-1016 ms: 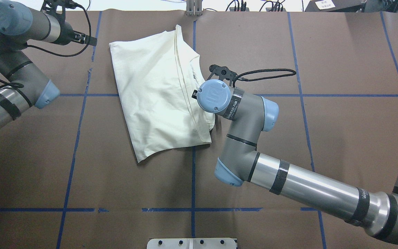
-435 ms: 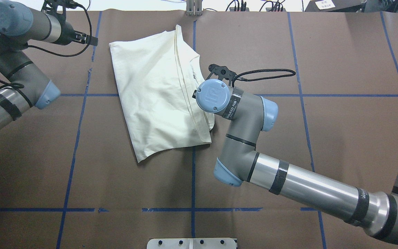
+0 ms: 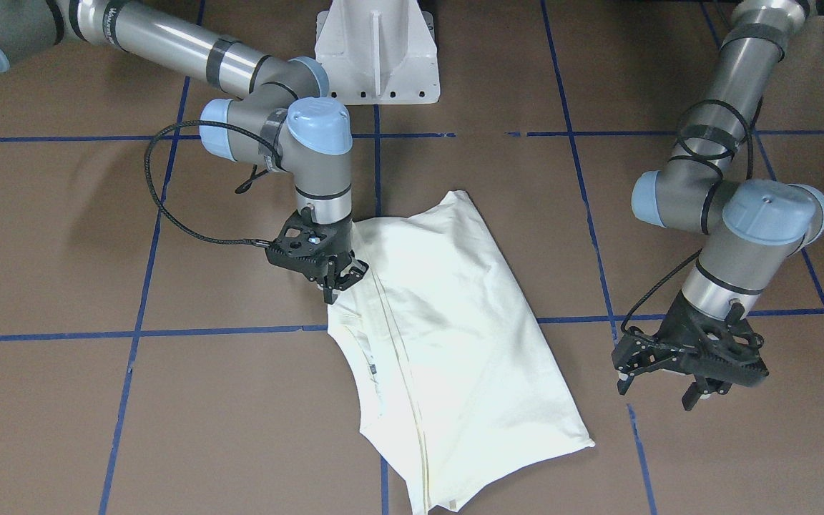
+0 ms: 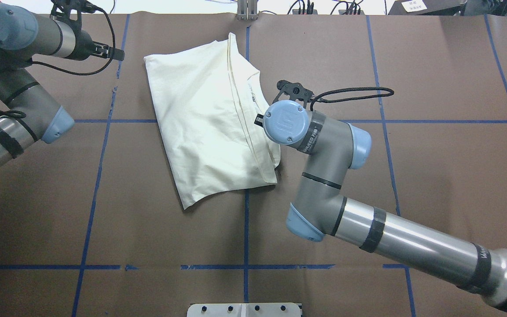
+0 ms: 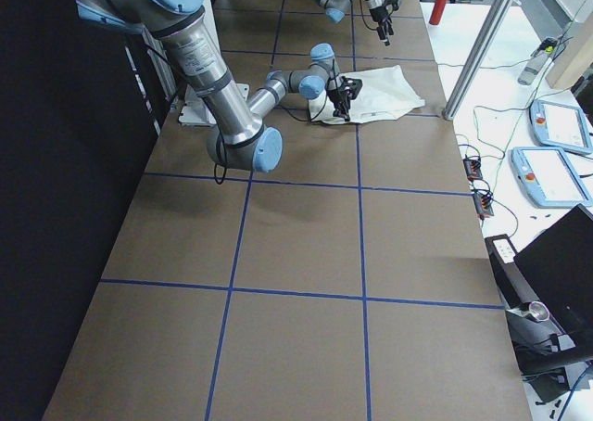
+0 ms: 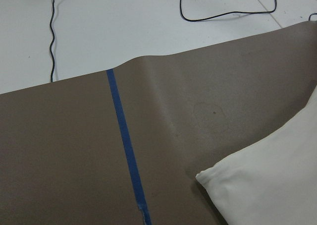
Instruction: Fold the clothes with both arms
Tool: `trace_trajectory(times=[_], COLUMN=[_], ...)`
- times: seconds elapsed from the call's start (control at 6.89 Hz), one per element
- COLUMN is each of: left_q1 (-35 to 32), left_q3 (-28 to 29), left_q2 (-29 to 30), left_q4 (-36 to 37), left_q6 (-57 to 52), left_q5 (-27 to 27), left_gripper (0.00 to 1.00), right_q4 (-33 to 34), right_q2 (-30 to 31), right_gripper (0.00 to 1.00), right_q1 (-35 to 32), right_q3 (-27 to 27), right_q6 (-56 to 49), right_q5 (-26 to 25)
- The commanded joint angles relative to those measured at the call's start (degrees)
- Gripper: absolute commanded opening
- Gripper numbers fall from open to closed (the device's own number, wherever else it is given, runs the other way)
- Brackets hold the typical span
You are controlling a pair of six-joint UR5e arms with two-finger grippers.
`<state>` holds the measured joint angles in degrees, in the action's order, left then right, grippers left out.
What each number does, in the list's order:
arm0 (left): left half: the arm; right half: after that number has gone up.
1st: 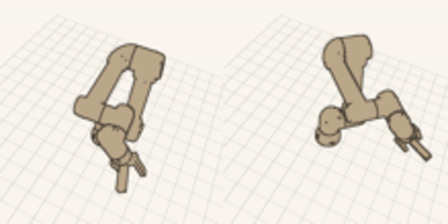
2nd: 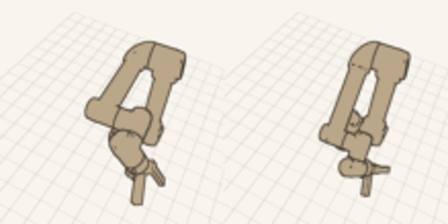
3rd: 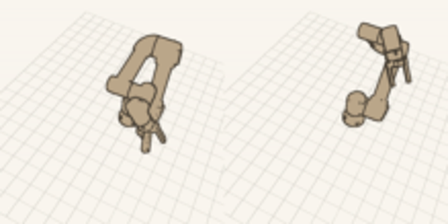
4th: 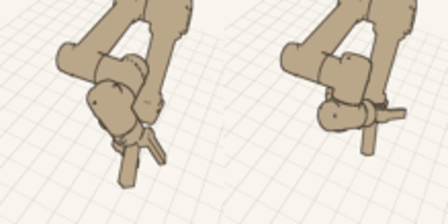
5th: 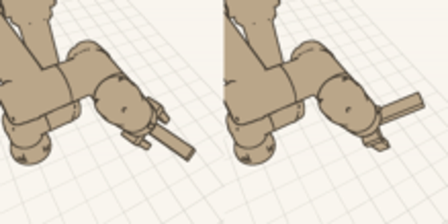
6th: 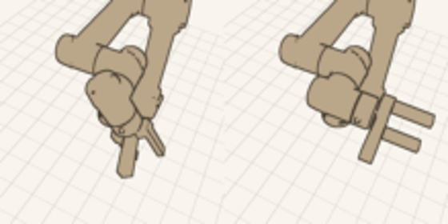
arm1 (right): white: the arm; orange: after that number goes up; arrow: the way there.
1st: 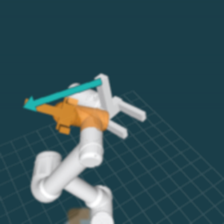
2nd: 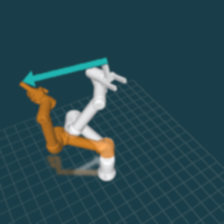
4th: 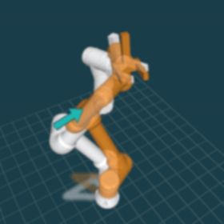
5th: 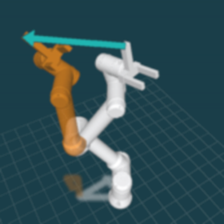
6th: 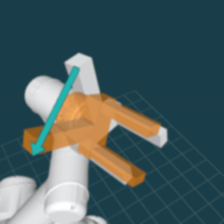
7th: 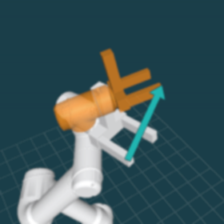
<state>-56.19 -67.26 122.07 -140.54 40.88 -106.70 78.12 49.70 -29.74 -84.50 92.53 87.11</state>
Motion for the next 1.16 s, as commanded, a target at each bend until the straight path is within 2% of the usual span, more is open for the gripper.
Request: trace_trajectory(times=[0.0,0.15,0.29,0.44,0.58,0.73,0.87,1.02], left_q1=[0.0,0.1,0.2,0.4,0.4,0.4,0.4,0.6], left_q3=[-0.3,-0.3,-0.3,-0.3,-0.3,-0.3,-0.3,-1.0], left_q2=[-0.2,-0.2,-0.2,-0.2,-0.2,-0.2,-0.2,-0.2], left_q4=[0.0,0.0,0.1,0.1,0.0,0.1,0.1,0.1], left_q6=[0.1,0.1,0.1,0.1,0.1,0.1,0.1,0.1], left_q5=[0.0,0.0,0.0,0.0,0.0,0.0,0.0,0.0], left_gripper=[1.0,1.0,1.0,1.0,1.0,1.0,1.0,1.0], right_q4=[3.7,3.7,3.7,3.6,3.7,4.0,4.0,3.9], right_q2=[11.2,16.6,19.9,20.7,19.9,19.9,20.4,20.8], right_gripper=[0.0,0.0,0.0,0.0,0.99,1.0,1.0,1.0], right_q1=[2.8,5.5,7.0,7.4,7.7,7.5,7.2,9.8], right_q3=[-16.1,-21.3,-23.7,-24.1,-24.4,-26.2,-28.9,-30.2], right_q6=[0.3,0.5,0.8,1.1,0.5,-2.2,-10.1,-12.6], right_q5=[-2.1,-3.9,-4.9,-5.4,-5.1,-4.3,-4.1,-5.4])
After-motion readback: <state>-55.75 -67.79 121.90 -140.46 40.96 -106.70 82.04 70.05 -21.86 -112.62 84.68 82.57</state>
